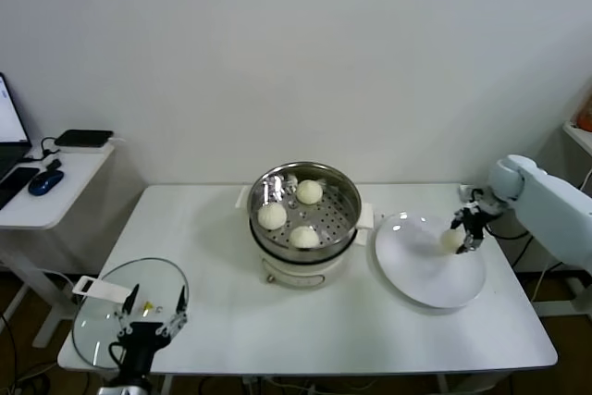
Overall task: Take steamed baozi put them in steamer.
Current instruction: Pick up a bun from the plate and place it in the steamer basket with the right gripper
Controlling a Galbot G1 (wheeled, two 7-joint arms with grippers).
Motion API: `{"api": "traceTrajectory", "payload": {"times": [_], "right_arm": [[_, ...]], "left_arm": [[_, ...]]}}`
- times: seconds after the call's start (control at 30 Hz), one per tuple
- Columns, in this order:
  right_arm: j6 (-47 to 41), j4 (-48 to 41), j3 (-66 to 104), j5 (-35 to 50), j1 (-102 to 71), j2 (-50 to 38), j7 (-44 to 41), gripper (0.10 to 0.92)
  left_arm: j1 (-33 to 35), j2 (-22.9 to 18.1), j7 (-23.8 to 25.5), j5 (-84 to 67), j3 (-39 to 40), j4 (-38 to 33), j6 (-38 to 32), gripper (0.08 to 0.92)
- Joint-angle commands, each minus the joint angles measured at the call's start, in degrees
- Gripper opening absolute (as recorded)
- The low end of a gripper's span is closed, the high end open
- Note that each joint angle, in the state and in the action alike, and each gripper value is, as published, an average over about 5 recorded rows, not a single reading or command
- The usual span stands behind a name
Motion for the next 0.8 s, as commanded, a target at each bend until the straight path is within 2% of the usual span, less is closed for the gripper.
{"api": "traceTrajectory", "payload": {"times": [0.03,0.33,0.63,0.8], "right_arm": [[-4.3,8.4,-15.7,14.5,16.8,-1.0,0.5,0.672],[-10.8,13.8,-28.1,32.6,30.8,2.1,2.1,0.674],[-13.3,14.0,-35.8,45.4,39.0,9.5,3.0,0.680],[-14.4,14.2,-36.6,48.7,38.9,13.7,3.6,0.687]], "left_arm": [[0.0,0.0,-0.1,0.1,0.3,-0.6,0.2,0.823],[0.3,0.0,-0.4,1.1,1.1,-1.8,0.5,0.823],[1.4,0.3,-0.3,2.1,2.3,-3.4,0.6,0.823],[1.2,0.4,-0.3,2.5,2.5,-4.1,1.1,0.823]]}}
